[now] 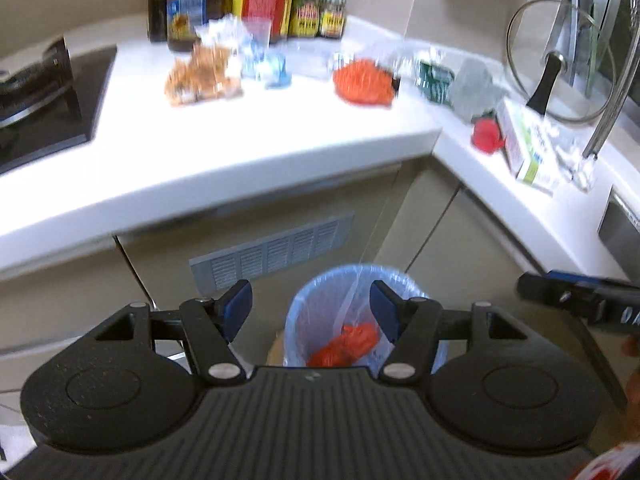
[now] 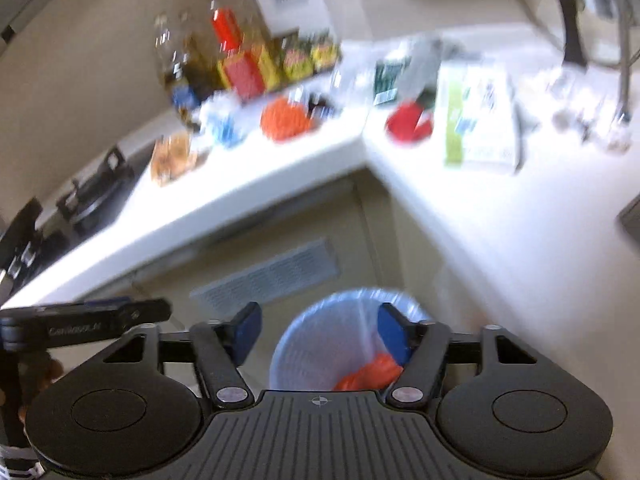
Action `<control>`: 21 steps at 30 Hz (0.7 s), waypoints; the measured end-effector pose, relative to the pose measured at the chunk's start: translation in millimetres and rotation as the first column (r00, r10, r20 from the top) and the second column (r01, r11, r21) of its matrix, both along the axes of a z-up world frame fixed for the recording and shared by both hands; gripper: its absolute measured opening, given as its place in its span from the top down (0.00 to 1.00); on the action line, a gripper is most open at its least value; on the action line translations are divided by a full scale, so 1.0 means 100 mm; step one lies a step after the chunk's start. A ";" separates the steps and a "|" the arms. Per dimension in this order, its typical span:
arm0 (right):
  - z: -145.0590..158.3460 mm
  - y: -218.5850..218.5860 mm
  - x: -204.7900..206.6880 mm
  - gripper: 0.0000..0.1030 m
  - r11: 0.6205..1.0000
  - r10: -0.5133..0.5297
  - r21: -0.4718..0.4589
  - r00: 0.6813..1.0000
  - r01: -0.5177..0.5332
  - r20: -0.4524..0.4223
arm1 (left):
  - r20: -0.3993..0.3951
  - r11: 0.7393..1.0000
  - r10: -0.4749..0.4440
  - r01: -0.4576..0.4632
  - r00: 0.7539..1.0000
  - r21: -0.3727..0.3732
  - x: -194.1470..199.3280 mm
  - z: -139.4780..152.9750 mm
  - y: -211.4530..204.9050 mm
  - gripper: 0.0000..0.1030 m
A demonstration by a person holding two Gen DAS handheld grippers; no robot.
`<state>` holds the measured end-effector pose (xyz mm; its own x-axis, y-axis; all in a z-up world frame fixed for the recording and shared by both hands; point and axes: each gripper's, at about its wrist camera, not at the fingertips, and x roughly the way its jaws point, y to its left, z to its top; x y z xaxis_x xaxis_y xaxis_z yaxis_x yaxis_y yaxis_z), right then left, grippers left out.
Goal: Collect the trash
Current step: 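Raise both tools back toward the counter items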
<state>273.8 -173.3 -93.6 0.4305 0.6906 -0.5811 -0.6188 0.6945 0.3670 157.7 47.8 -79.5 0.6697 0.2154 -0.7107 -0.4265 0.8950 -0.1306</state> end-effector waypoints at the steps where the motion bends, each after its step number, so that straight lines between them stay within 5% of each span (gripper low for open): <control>1: 0.06 -0.03 0.02 0.34 1.000 -0.015 0.005 1.000 0.015 0.021 | 0.011 1.000 0.000 0.000 1.000 0.010 0.00 0.05 0.00 0.40; 13: 0.34 -0.17 0.64 0.24 0.967 -0.242 -0.038 0.952 0.254 0.188 | 0.070 0.996 0.009 -0.016 0.998 0.093 0.23 0.38 0.31 0.40; 21: 0.23 -0.01 1.11 0.21 0.943 -0.295 -0.092 0.933 0.319 0.204 | 0.068 0.991 0.015 -0.024 0.998 0.130 0.39 0.41 0.63 0.37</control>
<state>385.2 -174.2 -70.2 0.7177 0.4366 -0.5425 -0.4169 0.8934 0.1675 196.5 110.7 -38.3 0.7091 0.3172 -0.6297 -0.4386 0.8977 -0.0416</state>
